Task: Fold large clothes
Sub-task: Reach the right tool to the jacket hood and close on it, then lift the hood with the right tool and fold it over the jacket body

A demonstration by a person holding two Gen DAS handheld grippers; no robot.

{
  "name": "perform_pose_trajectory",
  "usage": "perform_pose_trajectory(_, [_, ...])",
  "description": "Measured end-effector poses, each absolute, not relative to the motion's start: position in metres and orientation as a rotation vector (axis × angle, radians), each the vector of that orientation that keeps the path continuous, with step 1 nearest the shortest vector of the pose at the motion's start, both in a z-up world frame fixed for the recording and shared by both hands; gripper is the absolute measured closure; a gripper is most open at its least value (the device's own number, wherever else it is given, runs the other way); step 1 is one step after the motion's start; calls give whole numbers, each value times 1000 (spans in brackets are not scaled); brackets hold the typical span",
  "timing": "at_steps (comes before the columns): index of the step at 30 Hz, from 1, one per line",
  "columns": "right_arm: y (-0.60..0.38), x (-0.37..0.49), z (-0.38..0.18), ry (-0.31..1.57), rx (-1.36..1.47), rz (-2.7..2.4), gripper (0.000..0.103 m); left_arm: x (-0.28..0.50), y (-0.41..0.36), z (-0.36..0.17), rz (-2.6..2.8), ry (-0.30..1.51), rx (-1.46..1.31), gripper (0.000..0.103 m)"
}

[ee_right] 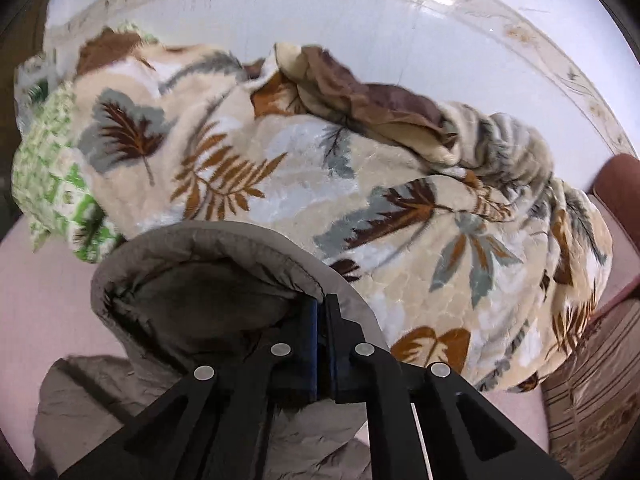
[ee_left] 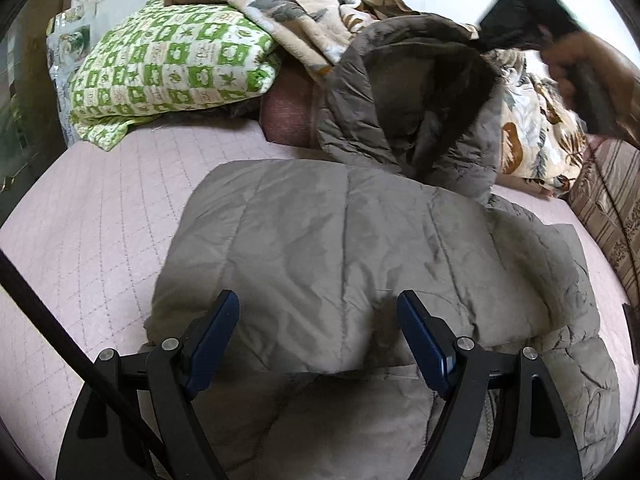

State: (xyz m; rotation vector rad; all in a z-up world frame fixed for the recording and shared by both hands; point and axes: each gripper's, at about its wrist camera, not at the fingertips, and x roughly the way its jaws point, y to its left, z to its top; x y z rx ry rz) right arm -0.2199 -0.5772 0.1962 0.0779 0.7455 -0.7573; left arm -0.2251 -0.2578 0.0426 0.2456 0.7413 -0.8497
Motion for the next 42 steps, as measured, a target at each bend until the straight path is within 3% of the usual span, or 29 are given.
perform_pose_trajectory(12, [-454,-340,239,617,54,-689,100,-209,-232,61,-782,720,159,23])
perform_pose_trajectory(18, [-387,-394,190,642,120,-648,101,-208,-223,69,-774,695,125,23])
perform_pose_trajectory(22, [-351,-416,126,710,164,-631,102,-209,-222,73,-782,685,100,23])
perform_pose_trajectory(27, [-361,-420,64,753,321,-630,102,-215,-232,71,-794,667,137,23])
perform_pose_trajectory(36, [-431,-406,143,537,425,-603,101,-195,-265,103,-835,652,128,23])
perform_pose_trajectory(42, [-464,-358,121,556,510,-616,101,-188,-334,94,-899,740,174,23])
